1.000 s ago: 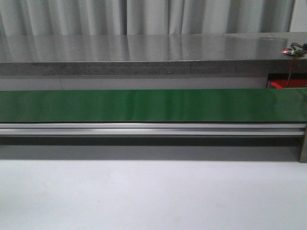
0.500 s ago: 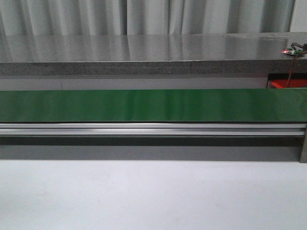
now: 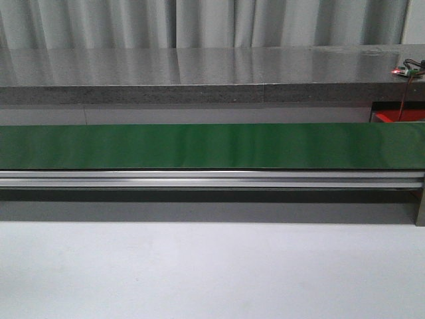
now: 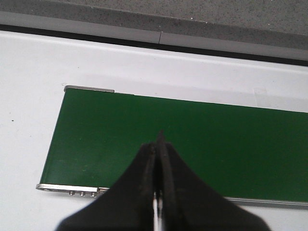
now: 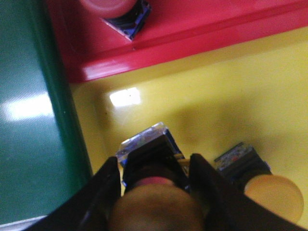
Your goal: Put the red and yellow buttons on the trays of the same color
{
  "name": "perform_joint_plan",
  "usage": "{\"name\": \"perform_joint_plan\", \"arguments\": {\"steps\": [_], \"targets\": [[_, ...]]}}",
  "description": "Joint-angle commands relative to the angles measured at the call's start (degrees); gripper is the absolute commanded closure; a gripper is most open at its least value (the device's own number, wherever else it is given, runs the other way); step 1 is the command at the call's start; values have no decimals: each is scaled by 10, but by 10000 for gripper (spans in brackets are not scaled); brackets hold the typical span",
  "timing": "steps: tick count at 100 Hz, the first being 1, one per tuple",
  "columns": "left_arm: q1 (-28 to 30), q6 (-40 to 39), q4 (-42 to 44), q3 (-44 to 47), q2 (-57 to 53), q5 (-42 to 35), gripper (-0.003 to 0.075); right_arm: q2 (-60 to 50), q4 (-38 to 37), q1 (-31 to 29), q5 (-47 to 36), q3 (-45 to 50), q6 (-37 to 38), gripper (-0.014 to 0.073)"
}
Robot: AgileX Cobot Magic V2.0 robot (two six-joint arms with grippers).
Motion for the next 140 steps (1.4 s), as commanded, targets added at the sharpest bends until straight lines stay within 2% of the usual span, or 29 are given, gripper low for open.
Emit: {"name": "perform_joint_plan", "arguments": {"steps": [1, 44, 51, 63, 70, 75, 99, 104, 109, 128, 140], "targets": [[-3, 1, -14, -15, -11, -36, 739, -7, 4, -4, -37, -13, -4, 488], [-3, 1, -14, -15, -11, -36, 739, 48, 3, -4, -68, -14, -7, 477], [-3, 1, -14, -15, -11, -36, 739, 48, 3, -4, -68, -14, -10, 424], [-3, 1, -14, -15, -11, -36, 740, 48, 3, -4, -68, -14, -10, 229], [-3, 1, -14, -15, -11, -36, 739, 47, 3, -4, -68, -14, -10, 151], [-3, 1, -14, -15, -11, -36, 739, 46, 3, -4, -68, -14, -10, 130], [-3, 1, -14, -15, -11, -34, 740, 18, 2, -4, -64, -14, -10, 135], [-3, 1, -14, -15, -11, -34, 740, 4, 2, -4, -63, -14, -10, 163], [-3, 1, -14, -15, -11, -33, 740, -11, 2, -4, -58, -14, -10, 231], [-3, 1, -14, -15, -11, -33, 739, -76, 14, -2, -35, -14, -10, 676], [-3, 1, -14, -15, -11, -33, 740, -117, 21, 9, -41, -14, -10, 666]]}}
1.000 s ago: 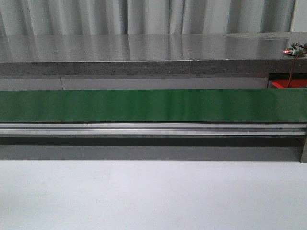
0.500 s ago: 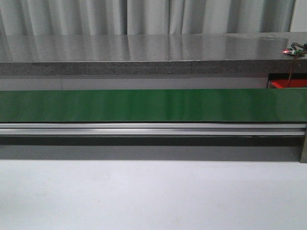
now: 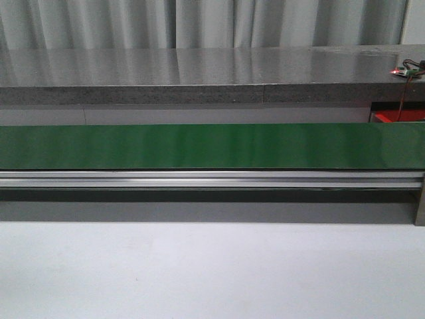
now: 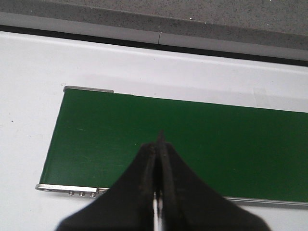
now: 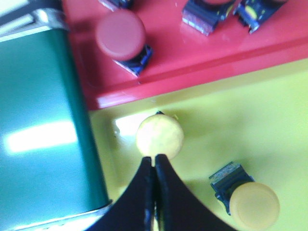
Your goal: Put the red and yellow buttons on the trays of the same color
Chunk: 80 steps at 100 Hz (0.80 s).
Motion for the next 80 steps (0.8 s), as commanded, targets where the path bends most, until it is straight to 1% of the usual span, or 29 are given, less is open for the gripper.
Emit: {"name": "perform_joint_plan", "arguments": {"steps": [1, 22, 29, 36, 72, 80], "targets": [[-3, 1, -14, -15, -11, -32, 740, -55, 8, 8, -18, -14, -5, 666], [-3, 1, -14, -15, -11, -32, 740, -113, 8, 62, -33, -11, -5, 666], [-3, 1, -14, -15, -11, -32, 739, -136, 8, 78, -38, -2, -5, 666], [-3, 1, -14, -15, -11, -32, 740, -165, 14, 91, -60, 18, -5, 666], [-3, 1, -14, -15, -11, -32, 740, -343, 28, 98, -209, 212, -5, 666], [-3, 1, -14, -15, -11, -32, 739, -384, 27, 98, -230, 248, -5, 666]]}}
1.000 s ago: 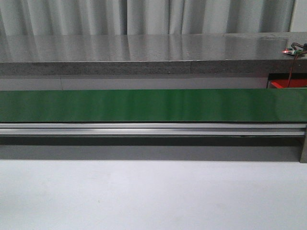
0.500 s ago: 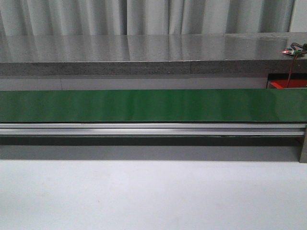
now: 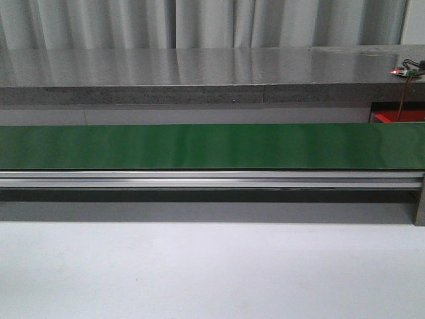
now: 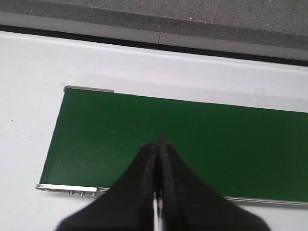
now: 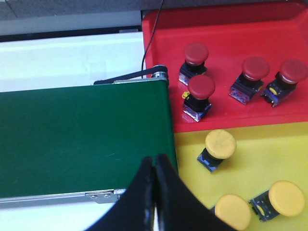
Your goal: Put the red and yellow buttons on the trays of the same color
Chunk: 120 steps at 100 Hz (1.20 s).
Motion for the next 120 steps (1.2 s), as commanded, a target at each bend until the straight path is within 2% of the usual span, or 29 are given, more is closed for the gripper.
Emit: {"name": "perform_joint_plan", "arguments": {"steps": [1, 23, 51, 82, 120], "targets": [[-3, 1, -14, -15, -11, -32, 739, -48, 4, 0, -71, 22, -5, 666], [-3, 1, -14, -15, -11, -32, 740, -138, 4, 3, -112, 98, -7, 666], [-3, 1, -14, -15, -11, -32, 740, -272, 4, 16, -220, 196, -53, 666], [-3, 1, -14, -15, -11, -32, 739, -404, 4, 19, -224, 252, -53, 666], [-3, 1, -14, -15, -11, -32, 740, -490, 7, 20, -232, 319, -53, 666]]}}
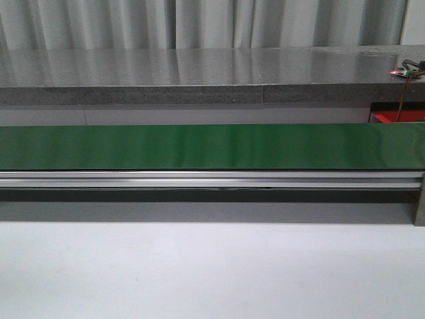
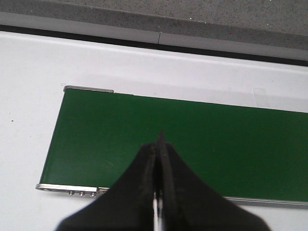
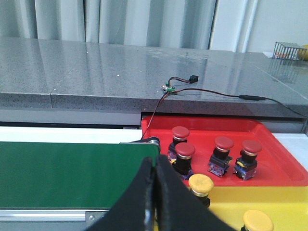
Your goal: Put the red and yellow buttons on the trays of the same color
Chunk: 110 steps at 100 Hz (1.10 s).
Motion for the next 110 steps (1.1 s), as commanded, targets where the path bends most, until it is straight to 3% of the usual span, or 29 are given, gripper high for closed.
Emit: {"name": "perform_joint_plan", "arguments": {"steps": [1, 14, 32, 64, 110], "targets": [[-3, 1, -14, -15, -11, -32, 740, -6, 1, 2, -57, -3, -7, 666], [-3, 1, -14, -15, -11, -32, 739, -25, -37, 15, -86, 24, 14, 666], [-3, 1, -14, -15, -11, -32, 740, -39, -174, 37, -170, 65, 148, 666], [-3, 1, -14, -15, -11, -29, 740, -83, -149, 40, -195, 162, 152, 666], [-3, 1, -14, -15, -10, -28, 739, -83, -149, 49, -171, 161, 154, 666]]}}
